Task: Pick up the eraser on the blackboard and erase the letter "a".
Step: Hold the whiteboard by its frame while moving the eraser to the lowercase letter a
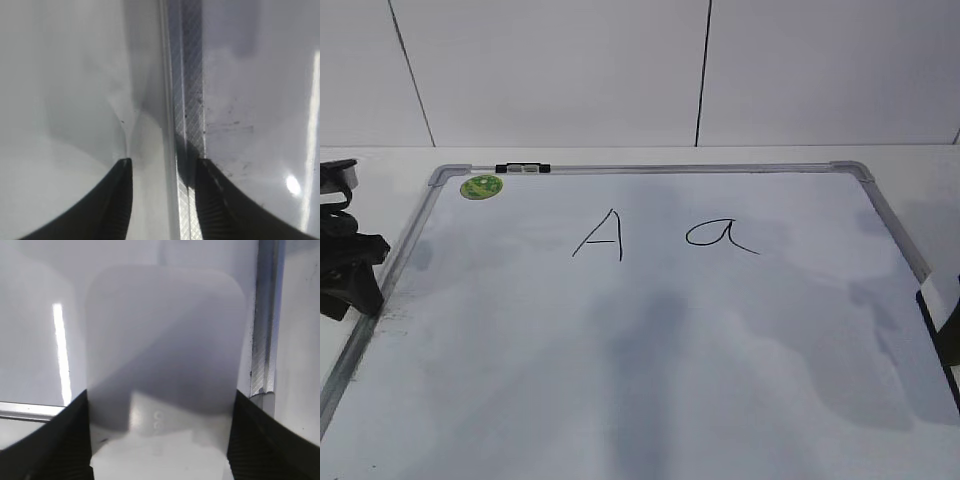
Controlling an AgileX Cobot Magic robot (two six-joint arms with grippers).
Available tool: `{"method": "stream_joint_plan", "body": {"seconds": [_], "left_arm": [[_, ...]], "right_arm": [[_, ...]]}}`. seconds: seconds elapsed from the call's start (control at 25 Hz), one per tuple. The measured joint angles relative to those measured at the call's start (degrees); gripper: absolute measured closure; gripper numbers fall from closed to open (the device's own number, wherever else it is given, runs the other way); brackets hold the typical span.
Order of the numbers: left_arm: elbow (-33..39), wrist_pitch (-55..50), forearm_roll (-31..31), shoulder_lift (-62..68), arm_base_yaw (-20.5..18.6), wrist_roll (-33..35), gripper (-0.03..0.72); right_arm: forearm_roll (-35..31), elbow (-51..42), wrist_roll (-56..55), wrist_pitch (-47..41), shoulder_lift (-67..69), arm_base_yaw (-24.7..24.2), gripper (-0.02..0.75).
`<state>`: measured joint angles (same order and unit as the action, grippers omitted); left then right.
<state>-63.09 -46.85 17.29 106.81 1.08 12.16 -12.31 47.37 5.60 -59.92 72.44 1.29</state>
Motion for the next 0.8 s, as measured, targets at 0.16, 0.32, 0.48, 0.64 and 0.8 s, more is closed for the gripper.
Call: {"method": "stream_joint_plan", "body": {"seconds": [0.16, 0.32, 0.48, 0.64, 0.8], "left_arm": [[0.0, 0.0, 0.1, 0.6, 0.0, 0.0, 0.407], [0.0, 0.0, 0.2, 0.6, 0.0, 0.0, 0.45], [0.0, 0.0, 0.3, 0.6, 0.0, 0.0, 0.459], [0.0, 0.0, 0.4, 0.6, 0.0, 0.0, 0.461], [0.0, 0.0, 0.4, 0.6, 0.0, 0.0, 0.461]], "right_arm": [[0.0, 0.0, 0.0, 0.1, 0.0, 0.0, 0.178], [0.0, 0.0, 0.0, 0.1, 0.0, 0.0, 0.178], [0.0, 0.0, 0.0, 0.2, 0.0, 0.0, 0.178], [0.0, 0.0, 0.0, 0.3, 0.0, 0.0, 0.178], [0.0, 0.0, 0.0, 0.4, 0.0, 0.0, 0.178]]}}
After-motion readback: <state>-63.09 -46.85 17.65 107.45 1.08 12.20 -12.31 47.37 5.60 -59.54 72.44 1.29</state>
